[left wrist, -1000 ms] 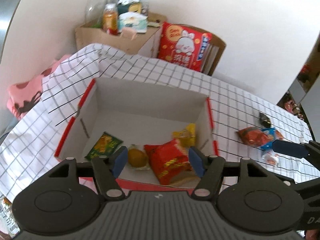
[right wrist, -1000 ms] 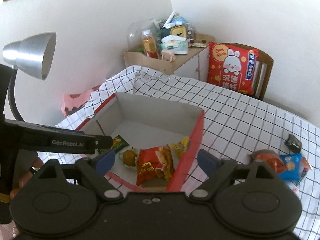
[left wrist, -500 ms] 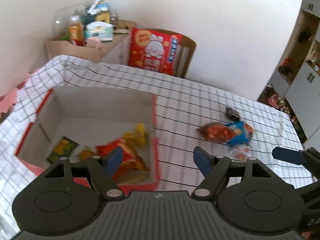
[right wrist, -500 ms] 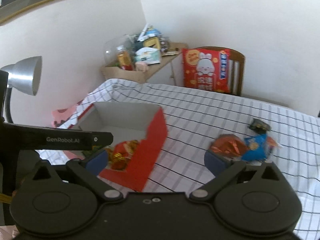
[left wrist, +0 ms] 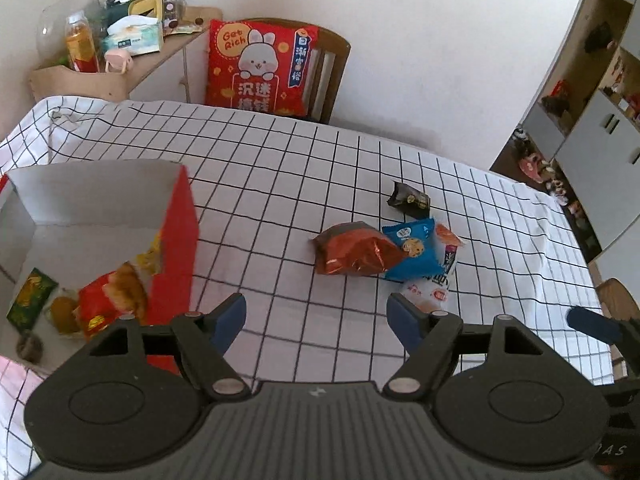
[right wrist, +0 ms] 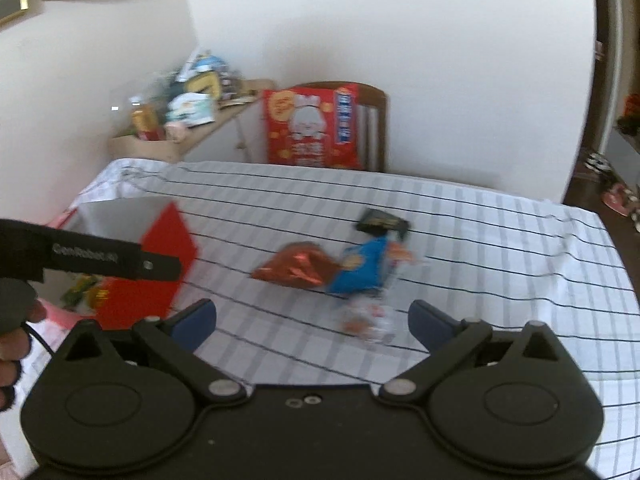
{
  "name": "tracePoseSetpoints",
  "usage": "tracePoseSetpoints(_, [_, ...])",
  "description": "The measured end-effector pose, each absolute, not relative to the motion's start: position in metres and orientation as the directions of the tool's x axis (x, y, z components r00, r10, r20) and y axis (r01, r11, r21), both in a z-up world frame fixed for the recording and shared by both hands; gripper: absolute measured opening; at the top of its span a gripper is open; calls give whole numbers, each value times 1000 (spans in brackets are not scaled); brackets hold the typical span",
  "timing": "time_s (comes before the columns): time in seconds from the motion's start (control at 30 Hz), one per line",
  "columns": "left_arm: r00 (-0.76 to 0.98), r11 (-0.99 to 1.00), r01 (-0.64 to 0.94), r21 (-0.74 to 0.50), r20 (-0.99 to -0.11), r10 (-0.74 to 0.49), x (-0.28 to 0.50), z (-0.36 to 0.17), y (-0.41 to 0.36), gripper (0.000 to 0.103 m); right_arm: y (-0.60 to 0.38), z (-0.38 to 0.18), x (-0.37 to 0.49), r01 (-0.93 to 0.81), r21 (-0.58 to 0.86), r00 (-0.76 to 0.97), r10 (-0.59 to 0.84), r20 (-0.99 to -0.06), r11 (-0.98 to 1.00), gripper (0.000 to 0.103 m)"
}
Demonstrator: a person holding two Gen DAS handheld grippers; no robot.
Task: Organize snacks
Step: 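Move both grippers back to the snack pile, then grasp the orange foil bag with the left gripper while the right grasps the white packet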
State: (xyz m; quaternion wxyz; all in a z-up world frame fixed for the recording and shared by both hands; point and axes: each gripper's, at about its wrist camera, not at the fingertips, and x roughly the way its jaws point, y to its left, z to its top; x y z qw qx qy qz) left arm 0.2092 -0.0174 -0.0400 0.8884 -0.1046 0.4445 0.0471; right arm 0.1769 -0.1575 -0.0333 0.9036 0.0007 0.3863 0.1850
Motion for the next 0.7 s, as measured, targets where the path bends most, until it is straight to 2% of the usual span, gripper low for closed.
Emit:
tracePoseSetpoints(0.33, [529, 960, -243, -138, -849, 11, 274, -63, -38, 77, -199, -62, 221, -255, 147, 625, 279, -729, 956, 94])
tracePoseSetpoints(0.5, [492, 957, -267, -117, -870, 31, 309, -79, -44, 77, -210, -76, 254, -201, 198, 601, 280, -749, 959, 84])
tracePoseSetpoints(0.7, [442, 947, -299, -118, -896, 28, 341, -101, -44, 77, -206, -95, 283, -185, 241, 566, 304, -766, 953, 76])
